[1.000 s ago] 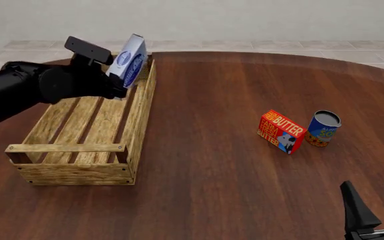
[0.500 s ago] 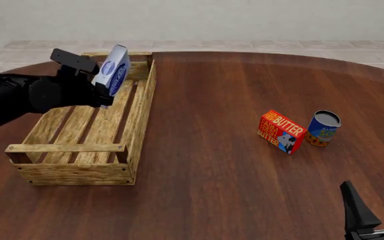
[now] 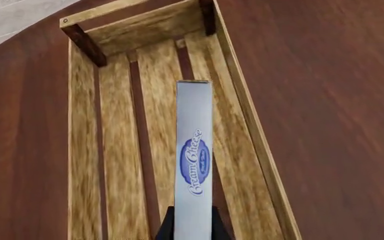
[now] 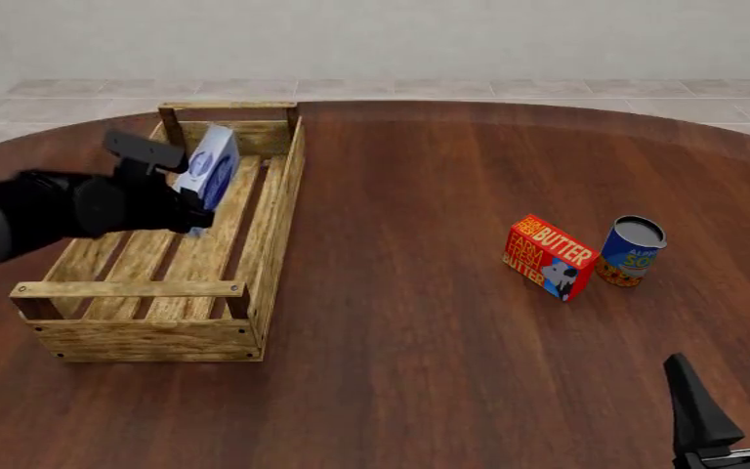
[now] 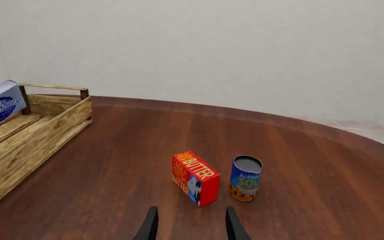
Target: Pick up the cream cheese and put it in the tray.
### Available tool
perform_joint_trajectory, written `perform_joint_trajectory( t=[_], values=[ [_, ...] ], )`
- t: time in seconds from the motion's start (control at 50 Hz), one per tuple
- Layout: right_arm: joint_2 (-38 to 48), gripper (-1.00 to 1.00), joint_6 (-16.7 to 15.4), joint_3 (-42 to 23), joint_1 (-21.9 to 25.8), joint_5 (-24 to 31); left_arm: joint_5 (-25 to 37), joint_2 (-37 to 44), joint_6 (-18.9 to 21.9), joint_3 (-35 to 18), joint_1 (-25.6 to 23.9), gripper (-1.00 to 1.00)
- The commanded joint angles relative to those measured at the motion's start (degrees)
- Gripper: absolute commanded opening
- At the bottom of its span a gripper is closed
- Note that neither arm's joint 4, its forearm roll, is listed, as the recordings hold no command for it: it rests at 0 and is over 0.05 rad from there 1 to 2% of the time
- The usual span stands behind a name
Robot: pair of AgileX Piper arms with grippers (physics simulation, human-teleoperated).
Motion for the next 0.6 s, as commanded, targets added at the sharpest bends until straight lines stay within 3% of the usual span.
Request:
perform_joint_trajectory(
  t=[0.02,0.6],
  values=[
    [0.0,1.0,0.0,0.0,0.0,0.0,-2.1,3.0,0.3,0.4,1.5,-1.0],
    [0.0,1.0,-0.2,0.0,0.1,0.1,-4.7,9.1,0.0,0.1,3.8,-1.0]
  ],
)
